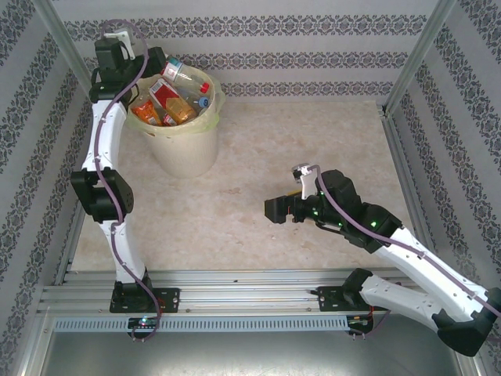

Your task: Put the plastic bottles in the bin

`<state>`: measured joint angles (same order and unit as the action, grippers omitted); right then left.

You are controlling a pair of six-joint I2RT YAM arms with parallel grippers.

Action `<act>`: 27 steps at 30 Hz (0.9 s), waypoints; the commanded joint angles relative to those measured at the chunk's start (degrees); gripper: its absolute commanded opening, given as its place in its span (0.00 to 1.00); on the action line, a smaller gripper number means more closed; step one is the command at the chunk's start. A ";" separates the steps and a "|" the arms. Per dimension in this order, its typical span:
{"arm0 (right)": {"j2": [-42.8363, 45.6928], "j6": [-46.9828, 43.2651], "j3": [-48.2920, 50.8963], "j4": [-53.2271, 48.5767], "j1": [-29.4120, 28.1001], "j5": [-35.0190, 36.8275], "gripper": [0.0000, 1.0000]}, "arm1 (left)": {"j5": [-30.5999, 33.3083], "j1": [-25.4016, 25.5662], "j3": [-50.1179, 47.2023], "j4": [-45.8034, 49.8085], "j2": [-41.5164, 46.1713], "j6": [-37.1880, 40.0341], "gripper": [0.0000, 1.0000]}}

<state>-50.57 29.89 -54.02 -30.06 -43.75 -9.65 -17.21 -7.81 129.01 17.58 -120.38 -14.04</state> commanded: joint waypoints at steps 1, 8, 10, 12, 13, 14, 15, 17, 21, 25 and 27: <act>-1.31 0.60 -2.20 -0.52 -0.11 1.26 0.98 | -6.04 -1.24 3.08 -5.49 -1.53 1.24 1.00; -3.91 0.55 -3.44 0.18 -0.11 0.51 0.98 | -12.74 -1.59 3.06 -8.08 -2.95 -1.41 0.95; -3.93 0.56 -3.20 0.38 -0.11 0.42 0.98 | -12.96 -1.59 2.78 -7.86 -2.68 -1.70 0.90; -3.75 0.70 -3.05 0.53 -0.09 0.37 0.98 | -13.11 -1.59 2.40 -7.88 -2.34 -1.86 0.87; -3.67 0.77 -2.99 0.61 -0.08 0.35 0.98 | -13.16 -1.59 2.15 -7.75 -2.06 -2.16 0.84; -3.48 0.78 -2.91 0.62 -0.09 0.33 0.98 | -13.15 -1.59 1.83 -7.82 -1.89 -2.30 0.83; -3.29 0.78 -2.87 0.62 -0.05 0.36 0.98 | -13.16 -1.59 1.63 -7.74 -1.62 -2.43 0.82; -2.81 0.77 -2.69 0.55 -0.13 0.42 0.98 | -13.46 -1.59 1.29 -7.77 -1.07 -3.14 0.79; -2.08 0.85 -2.15 0.68 -0.09 0.46 0.98 | -14.45 -1.52 -0.02 -6.45 0.33 -4.20 0.74; -1.77 1.13 -1.55 1.48 -0.09 0.09 0.98 | -14.91 -1.41 -3.63 -5.75 3.10 -5.08 0.71; -1.74 1.12 -1.37 1.83 -0.04 -0.17 0.98 | -14.96 -1.41 -6.13 -6.40 4.78 -5.76 0.70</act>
<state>-53.06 30.15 -55.57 -29.98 -43.75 -9.69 -29.17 -9.23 125.43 11.20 -119.61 -17.96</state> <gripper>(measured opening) 0.981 0.708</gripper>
